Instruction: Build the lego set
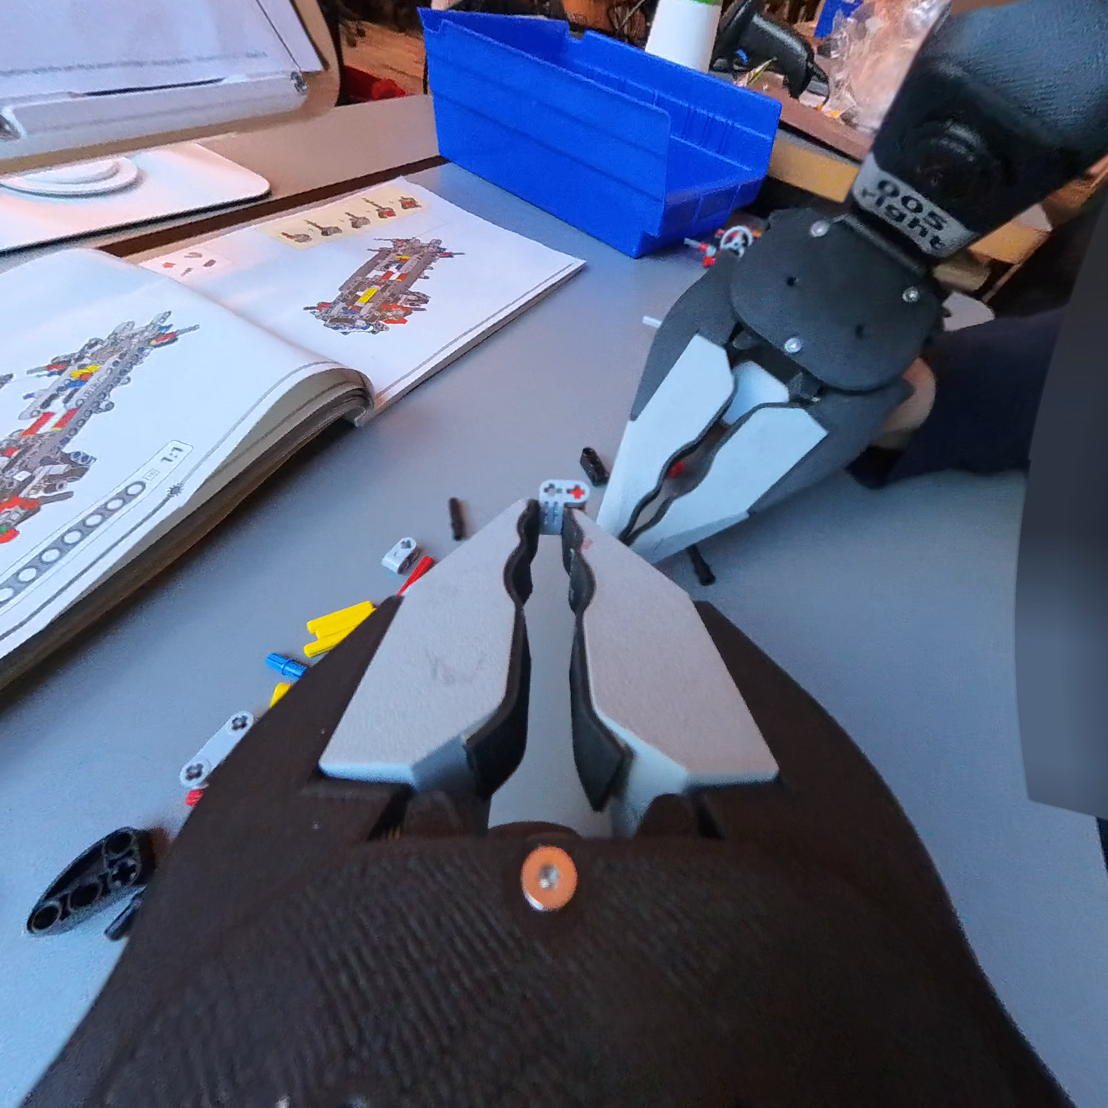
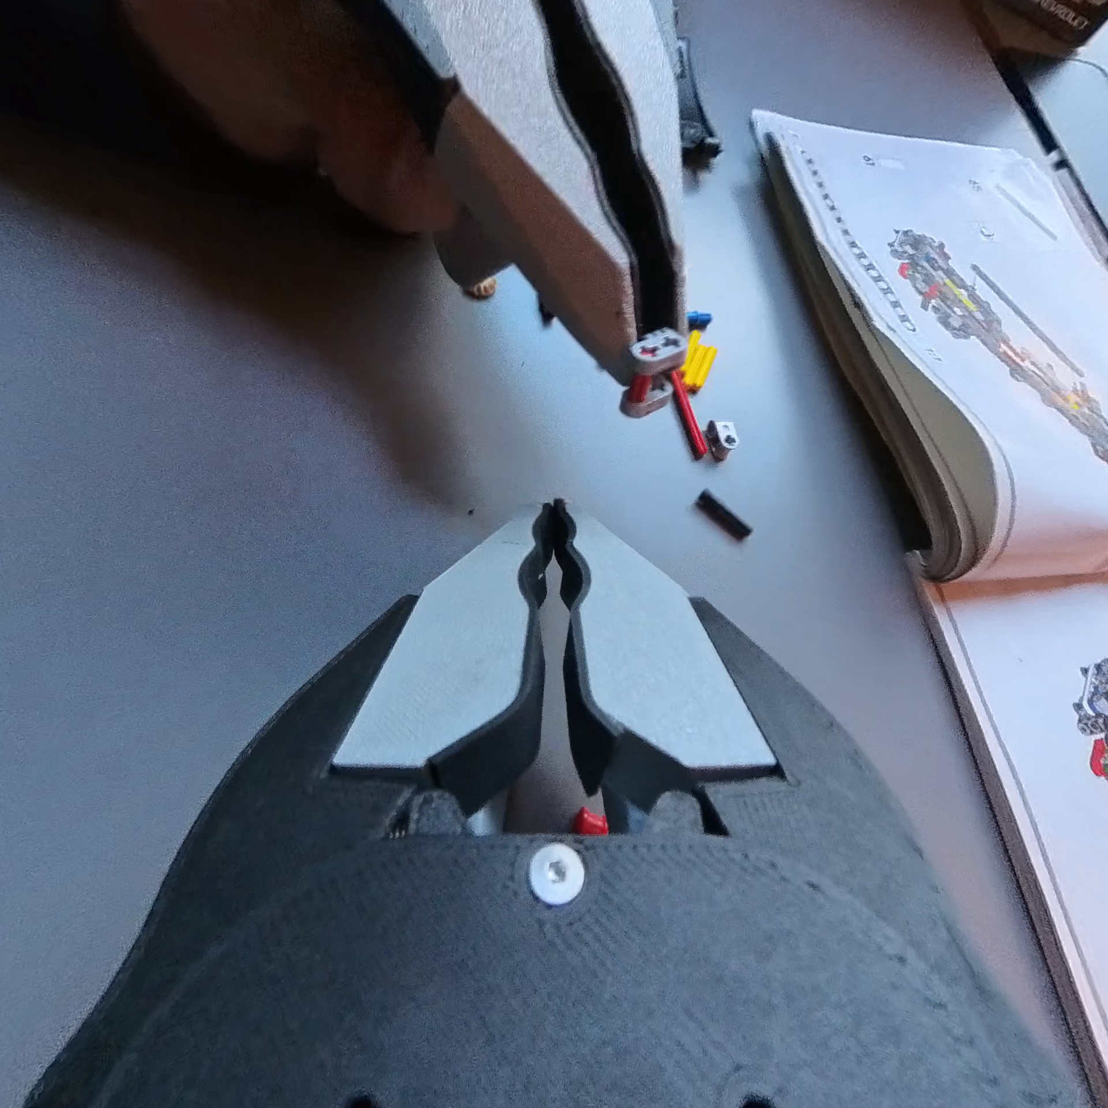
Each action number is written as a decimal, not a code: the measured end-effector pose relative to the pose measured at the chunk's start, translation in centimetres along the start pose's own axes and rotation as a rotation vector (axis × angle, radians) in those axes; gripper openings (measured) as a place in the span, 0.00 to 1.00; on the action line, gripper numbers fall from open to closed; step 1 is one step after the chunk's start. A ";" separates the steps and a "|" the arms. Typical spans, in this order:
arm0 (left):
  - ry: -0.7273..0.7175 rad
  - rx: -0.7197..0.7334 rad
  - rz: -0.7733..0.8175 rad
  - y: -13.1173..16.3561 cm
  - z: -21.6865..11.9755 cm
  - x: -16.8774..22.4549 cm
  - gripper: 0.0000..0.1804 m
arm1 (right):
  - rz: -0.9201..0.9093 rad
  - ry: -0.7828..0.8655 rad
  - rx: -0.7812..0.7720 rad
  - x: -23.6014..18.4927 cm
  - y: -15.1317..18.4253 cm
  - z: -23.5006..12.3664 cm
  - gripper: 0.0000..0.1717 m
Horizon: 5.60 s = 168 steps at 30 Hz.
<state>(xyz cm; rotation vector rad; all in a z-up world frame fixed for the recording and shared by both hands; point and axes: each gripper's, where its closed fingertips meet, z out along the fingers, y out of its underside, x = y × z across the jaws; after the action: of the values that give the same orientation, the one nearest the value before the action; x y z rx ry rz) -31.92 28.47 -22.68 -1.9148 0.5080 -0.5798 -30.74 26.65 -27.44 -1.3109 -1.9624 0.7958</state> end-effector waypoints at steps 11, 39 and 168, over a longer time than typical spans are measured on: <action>0.017 -0.054 -0.047 0.8 0.1 -0.4 0.03 | 0.126 0.133 0.172 3.2 -1.2 -3.6 0.00; 0.158 0.031 -0.192 -0.5 -0.8 0.7 0.03 | 0.321 0.371 -0.144 -1.6 6.1 -12.3 0.06; 0.547 -0.042 -0.590 0.6 -1.5 4.2 0.03 | -0.216 0.208 0.134 -1.5 -3.4 -5.1 0.19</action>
<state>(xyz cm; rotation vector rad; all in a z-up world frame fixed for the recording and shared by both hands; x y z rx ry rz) -29.58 24.73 -21.99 -1.9339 0.2811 -1.5081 -28.24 24.78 -21.97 -1.0393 -1.8147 0.6462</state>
